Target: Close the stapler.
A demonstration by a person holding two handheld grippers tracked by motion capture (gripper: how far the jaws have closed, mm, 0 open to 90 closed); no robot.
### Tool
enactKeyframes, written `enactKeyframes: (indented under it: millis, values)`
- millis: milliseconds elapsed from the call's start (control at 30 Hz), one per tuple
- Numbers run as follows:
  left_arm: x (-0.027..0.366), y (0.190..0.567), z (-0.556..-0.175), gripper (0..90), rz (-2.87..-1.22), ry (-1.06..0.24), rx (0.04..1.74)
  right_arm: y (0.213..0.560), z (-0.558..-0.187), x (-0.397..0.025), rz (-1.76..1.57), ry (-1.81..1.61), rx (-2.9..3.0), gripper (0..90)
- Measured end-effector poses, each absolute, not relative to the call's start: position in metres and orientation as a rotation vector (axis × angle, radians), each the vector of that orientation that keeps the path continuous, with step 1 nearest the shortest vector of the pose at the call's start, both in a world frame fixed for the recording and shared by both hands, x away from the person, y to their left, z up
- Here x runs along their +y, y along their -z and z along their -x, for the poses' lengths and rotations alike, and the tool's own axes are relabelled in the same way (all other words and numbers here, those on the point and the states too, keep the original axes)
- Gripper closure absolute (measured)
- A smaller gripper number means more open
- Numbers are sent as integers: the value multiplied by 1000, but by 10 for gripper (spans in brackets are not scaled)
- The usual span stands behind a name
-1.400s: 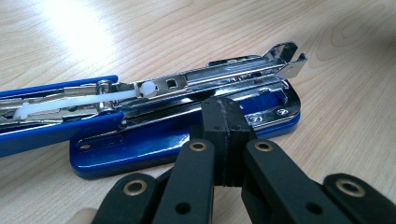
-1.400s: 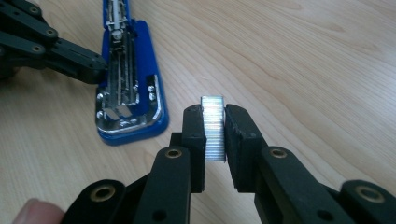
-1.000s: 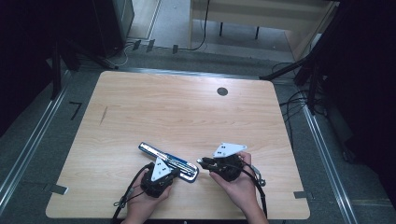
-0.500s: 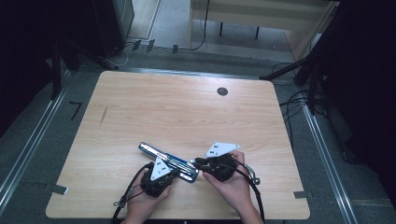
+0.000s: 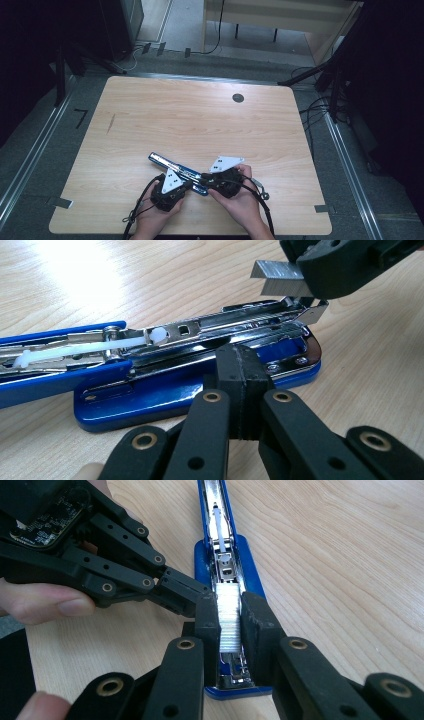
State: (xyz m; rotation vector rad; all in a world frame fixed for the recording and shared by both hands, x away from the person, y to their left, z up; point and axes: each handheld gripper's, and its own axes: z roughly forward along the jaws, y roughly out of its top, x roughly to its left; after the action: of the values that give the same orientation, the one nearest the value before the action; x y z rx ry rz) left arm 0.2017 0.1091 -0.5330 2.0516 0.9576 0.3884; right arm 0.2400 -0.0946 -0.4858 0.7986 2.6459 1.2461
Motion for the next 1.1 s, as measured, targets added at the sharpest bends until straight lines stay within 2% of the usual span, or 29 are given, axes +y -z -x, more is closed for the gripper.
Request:
enactKeyframes:
  millis: [633, 1100]
  values:
    - [110, 533, -202, 900, -2047, -379, 962, 483, -243, -89, -798, -1179, 2670, 802]
    - [111, 533, -202, 900, -2041, -381, 975, 479, -253, -68, -747, -1051, 2737, 801]
